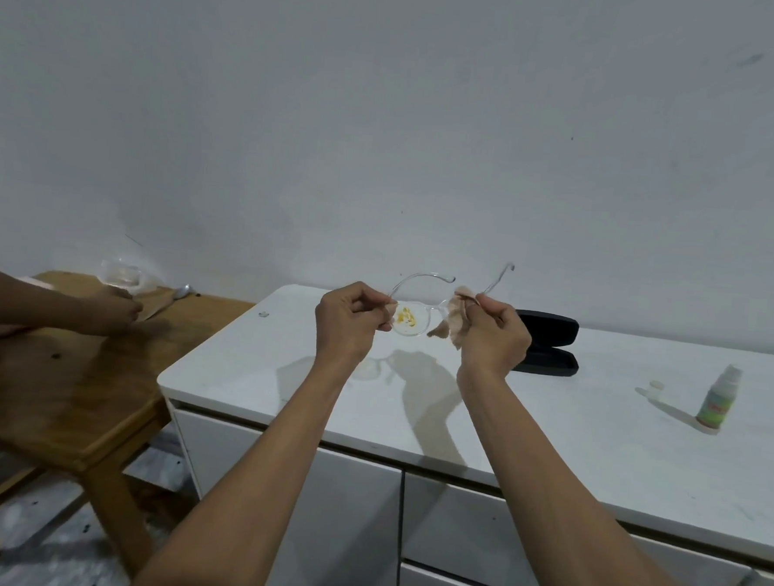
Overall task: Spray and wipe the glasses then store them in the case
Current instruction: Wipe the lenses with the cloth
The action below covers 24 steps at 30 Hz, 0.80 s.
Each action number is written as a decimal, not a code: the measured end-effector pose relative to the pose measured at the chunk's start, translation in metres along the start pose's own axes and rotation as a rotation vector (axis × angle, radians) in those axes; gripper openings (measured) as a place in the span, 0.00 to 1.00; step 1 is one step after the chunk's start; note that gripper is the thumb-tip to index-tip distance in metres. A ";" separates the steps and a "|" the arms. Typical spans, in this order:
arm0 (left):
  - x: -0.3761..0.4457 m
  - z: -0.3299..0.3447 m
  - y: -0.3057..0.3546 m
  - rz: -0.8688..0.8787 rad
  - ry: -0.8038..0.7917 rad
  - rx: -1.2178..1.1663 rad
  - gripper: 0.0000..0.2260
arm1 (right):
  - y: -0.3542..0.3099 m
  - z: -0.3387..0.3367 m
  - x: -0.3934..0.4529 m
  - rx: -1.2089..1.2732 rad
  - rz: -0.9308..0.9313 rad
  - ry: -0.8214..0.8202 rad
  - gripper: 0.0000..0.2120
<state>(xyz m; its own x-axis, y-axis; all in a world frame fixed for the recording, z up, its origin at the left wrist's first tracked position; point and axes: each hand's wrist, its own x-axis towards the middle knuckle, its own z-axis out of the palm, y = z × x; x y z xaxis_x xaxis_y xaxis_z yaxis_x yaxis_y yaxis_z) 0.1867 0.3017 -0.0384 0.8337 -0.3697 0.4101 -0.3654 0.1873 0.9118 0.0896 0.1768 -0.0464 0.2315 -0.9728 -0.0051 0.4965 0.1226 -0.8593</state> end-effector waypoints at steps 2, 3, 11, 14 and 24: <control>-0.002 0.007 0.003 0.026 0.009 -0.006 0.04 | -0.002 0.010 -0.001 0.056 0.018 0.034 0.08; -0.003 0.010 0.005 0.038 0.019 -0.004 0.05 | -0.001 0.014 0.000 0.064 0.032 0.026 0.10; 0.000 0.013 -0.002 0.041 0.090 0.027 0.11 | 0.007 0.005 0.011 -0.088 0.082 -0.207 0.13; -0.004 0.016 -0.006 0.029 0.073 0.055 0.10 | 0.013 0.001 0.015 -0.154 0.068 -0.149 0.13; -0.011 0.027 -0.015 -0.014 0.049 0.051 0.05 | 0.007 -0.006 0.016 -0.118 0.005 0.084 0.04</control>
<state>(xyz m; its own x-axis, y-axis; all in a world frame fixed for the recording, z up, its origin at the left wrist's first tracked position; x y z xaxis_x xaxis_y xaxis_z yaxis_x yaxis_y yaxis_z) 0.1717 0.2782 -0.0559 0.8576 -0.3268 0.3972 -0.3733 0.1357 0.9177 0.0914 0.1610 -0.0556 0.1602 -0.9859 -0.0478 0.3928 0.1081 -0.9133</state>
